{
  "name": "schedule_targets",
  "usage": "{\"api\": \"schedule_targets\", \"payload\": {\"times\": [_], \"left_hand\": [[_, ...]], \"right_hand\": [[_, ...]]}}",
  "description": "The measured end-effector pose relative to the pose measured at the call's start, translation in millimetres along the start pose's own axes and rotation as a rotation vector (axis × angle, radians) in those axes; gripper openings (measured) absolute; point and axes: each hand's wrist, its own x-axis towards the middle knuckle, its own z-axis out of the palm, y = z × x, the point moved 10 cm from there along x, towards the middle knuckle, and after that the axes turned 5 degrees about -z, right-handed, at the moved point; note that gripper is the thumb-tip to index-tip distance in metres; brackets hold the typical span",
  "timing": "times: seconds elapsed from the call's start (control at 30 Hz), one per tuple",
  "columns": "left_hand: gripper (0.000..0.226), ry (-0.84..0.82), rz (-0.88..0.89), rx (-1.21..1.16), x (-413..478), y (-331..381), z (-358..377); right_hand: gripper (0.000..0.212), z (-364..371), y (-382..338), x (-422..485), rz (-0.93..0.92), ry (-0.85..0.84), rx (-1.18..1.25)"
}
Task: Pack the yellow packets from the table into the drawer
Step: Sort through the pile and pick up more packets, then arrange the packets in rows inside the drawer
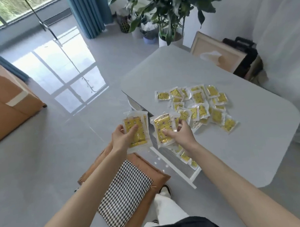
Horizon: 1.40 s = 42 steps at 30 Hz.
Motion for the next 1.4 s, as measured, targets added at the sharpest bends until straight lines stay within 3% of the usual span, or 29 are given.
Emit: {"api": "schedule_targets", "payload": {"times": [0.43, 0.83, 0.97, 1.23, 1.4], "left_hand": [[0.029, -0.023, 0.019, 0.038, 54, 54, 50], [0.03, -0.172, 0.025, 0.24, 126, 45, 97], [0.021, -0.203, 0.019, 0.32, 176, 42, 91], [0.019, -0.476, -0.012, 0.486, 267, 47, 100], [0.015, -0.592, 0.01, 0.612, 308, 46, 105]], "right_hand": [[0.074, -22, -12, 57, 0.048, 0.047, 0.102], [0.076, -25, 25, 104, 0.112, 0.136, 0.106], [0.07, -5, 39, 126, 0.164, 0.177, 0.114], [0.053, 42, 57, 155, 0.31, 0.41, 0.232], [0.067, 73, 76, 169, 0.411, 0.52, 0.34]]}}
